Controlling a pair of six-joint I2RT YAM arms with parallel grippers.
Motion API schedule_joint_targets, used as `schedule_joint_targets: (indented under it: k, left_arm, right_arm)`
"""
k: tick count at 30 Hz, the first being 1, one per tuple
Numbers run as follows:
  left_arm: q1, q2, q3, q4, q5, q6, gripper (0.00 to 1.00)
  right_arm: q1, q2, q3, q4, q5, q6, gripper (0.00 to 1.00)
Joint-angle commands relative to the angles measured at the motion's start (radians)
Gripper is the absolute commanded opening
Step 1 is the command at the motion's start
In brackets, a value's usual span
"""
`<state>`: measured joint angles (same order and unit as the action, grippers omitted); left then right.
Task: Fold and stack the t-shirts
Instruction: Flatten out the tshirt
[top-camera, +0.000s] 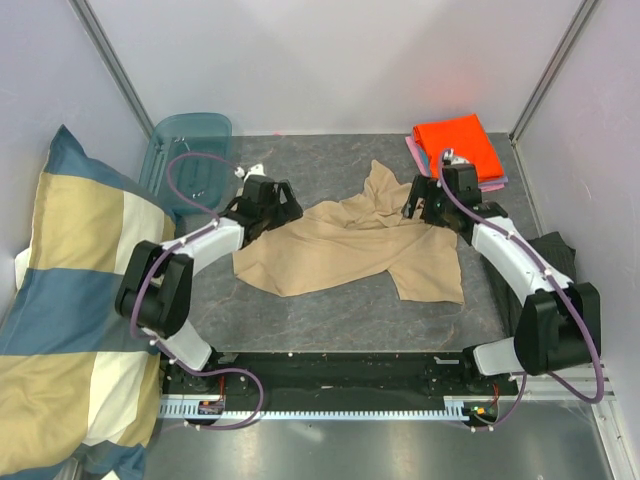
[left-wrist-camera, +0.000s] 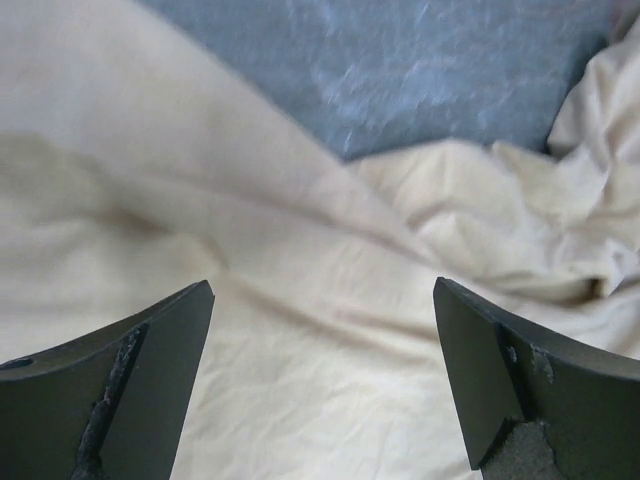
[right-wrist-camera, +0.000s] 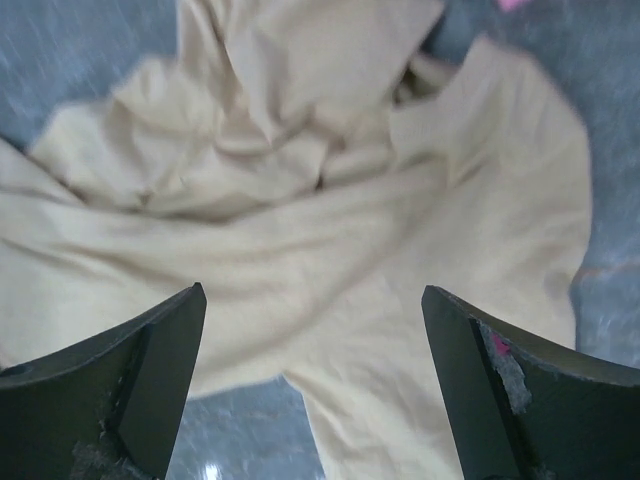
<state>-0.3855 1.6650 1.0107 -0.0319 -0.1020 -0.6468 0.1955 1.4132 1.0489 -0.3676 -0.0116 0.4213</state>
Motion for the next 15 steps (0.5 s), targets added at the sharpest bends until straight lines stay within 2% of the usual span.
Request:
schedule_joint_targets:
  k: [1,8,15]
  left_arm:
    - [-0.001,-0.109,-0.165,0.013,0.005,-0.046,1.0]
    - [-0.006,-0.261,-0.325,-0.016,-0.048,-0.091,1.0]
    - [-0.003,-0.15,-0.282,-0.013,-0.068,-0.096,1.0]
  right_arm:
    - [0.033,-0.074,-0.102,-0.066,0.004,-0.003,0.98]
    - [0.036,-0.187,-0.271,-0.111,0.125,0.092,0.98]
    - [0.036,-0.259,-0.355,-0.119,0.099,0.114,0.98]
